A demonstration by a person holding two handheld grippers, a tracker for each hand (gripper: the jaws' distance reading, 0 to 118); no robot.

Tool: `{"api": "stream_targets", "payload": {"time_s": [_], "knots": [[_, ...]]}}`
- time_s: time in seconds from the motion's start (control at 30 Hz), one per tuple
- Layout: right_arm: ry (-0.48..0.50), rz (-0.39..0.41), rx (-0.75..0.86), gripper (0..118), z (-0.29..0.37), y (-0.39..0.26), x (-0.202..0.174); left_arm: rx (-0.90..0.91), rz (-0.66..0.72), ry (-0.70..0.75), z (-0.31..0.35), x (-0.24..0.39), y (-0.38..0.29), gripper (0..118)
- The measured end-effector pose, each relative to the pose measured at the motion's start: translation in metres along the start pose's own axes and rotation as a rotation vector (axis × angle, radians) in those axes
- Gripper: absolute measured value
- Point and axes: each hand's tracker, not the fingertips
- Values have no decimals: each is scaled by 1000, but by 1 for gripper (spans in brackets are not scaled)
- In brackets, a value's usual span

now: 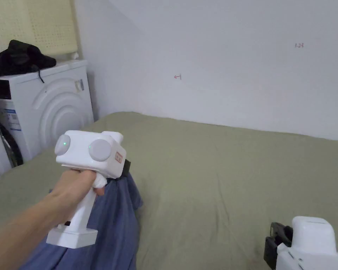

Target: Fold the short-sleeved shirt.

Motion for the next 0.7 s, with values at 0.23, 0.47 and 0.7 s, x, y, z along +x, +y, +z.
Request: {"api": "stream_targets", "payload": {"time_s": [0.23,0.47,0.7], "knots": [[-121,-14,59,1,52,9,61,114,-95,-227,48,131,42,0],[-289,-49,65,1,84,2,131,123,-176,-467,39,282,58,0],[-392,-89,8,1,80,-21,187,-4,-265,-585,-29,400,28,0]]}}
